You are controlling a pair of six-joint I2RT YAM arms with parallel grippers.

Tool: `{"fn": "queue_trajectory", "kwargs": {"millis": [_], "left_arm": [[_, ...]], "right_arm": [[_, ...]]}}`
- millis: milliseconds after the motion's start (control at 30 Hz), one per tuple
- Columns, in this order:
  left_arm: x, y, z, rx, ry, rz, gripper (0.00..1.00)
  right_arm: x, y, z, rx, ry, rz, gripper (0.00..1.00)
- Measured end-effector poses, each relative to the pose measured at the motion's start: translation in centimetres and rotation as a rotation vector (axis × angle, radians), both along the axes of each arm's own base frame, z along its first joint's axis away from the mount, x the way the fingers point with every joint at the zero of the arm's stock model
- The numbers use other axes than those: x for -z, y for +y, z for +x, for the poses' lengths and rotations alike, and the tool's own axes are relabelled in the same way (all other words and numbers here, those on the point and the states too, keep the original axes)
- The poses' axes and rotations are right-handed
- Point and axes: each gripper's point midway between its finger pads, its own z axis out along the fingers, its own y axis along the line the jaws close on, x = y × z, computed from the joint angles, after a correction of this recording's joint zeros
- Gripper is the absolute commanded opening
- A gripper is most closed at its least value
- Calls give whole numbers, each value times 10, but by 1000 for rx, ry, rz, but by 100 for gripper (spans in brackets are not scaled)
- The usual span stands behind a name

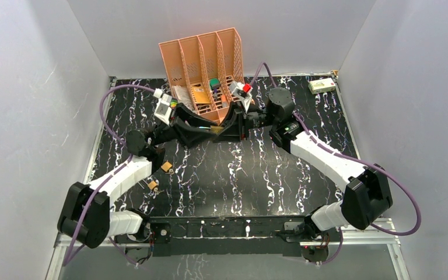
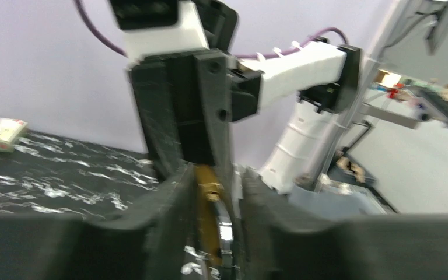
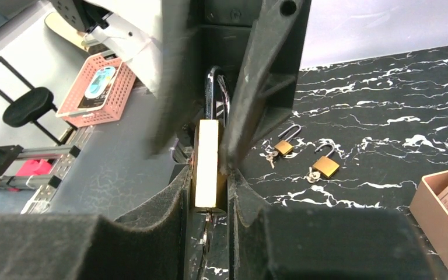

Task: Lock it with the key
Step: Lock the lock.

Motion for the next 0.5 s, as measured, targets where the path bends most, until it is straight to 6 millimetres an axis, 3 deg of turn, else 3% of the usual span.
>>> {"fn": "queue_trajectory", "kwargs": {"millis": [33,200,367,500], "left_arm": [[1,1,-2,-7,-13,0,98],[-5,3,-22,9,-65,2,98],[-12,16,-17,-60,-70,-3,98],[-21,42,-5,-158,-70,3,98]], "right_arm": [[1,0,-2,-6,4,-4,0],[-2,0,7,35,-1,-5,0],[-10,-5,8,73,-23,-3,0],[-15,-13,7,103,-36,-10,0]]}}
